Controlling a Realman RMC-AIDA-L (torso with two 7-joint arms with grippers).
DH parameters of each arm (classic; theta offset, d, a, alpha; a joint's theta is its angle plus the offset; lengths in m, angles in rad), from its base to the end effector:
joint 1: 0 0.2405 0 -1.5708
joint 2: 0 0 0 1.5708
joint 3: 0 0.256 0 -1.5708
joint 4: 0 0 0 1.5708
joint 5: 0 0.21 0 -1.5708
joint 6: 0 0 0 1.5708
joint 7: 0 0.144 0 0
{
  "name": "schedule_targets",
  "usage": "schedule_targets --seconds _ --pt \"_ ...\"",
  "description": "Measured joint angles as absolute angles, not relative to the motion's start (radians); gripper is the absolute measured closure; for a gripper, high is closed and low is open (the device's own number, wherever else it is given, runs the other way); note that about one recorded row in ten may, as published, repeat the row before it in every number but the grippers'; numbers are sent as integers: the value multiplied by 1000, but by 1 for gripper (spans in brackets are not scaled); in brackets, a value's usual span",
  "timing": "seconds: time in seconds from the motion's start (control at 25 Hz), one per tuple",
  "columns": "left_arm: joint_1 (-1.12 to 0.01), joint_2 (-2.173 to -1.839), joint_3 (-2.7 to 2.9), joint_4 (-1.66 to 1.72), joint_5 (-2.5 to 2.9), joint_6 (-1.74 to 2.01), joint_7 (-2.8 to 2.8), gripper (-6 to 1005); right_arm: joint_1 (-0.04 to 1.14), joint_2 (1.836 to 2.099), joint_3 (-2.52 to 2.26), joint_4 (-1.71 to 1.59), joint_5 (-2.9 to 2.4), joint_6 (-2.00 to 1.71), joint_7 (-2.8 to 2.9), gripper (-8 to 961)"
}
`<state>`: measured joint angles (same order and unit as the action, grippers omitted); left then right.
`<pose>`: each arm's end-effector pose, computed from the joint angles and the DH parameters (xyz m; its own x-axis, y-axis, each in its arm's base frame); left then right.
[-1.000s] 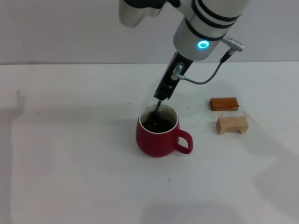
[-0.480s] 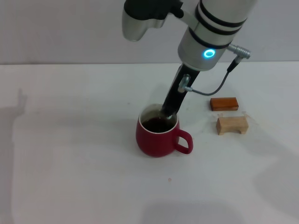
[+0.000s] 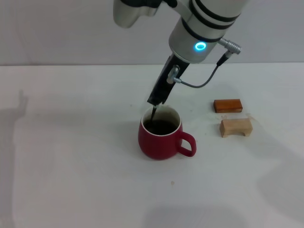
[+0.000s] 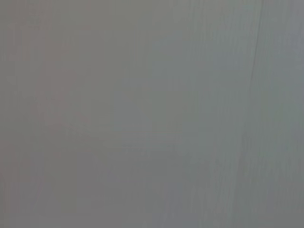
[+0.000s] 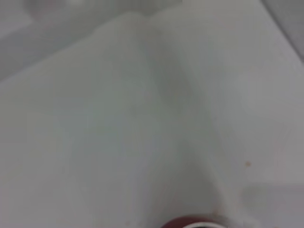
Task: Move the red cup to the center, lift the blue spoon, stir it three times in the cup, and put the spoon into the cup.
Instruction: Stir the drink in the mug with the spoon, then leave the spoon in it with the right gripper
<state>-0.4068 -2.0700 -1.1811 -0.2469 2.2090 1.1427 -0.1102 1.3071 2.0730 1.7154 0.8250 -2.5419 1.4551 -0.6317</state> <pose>-0.3535 0.3384 0.0401 0.5999 -0.1630 0.7833 0.7970 0.2085 -0.5669 0.0113 0.4141 -0.0576 0.8718 -0.3034 0.3845 -0.1935 -0.9345 -0.2987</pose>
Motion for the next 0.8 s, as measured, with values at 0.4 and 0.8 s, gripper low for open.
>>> schedule_targets --seconds 0.4,0.8 --pt "-404 -2071 -1170 -247 2209 1146 -127 140 1305 2071 1712 826 -2611 1490 -612 795" --pt "-402 -2071 -1170 -247 2209 1149 -129 140 1302 2076 1674 831 -2520 1540 -619 784"
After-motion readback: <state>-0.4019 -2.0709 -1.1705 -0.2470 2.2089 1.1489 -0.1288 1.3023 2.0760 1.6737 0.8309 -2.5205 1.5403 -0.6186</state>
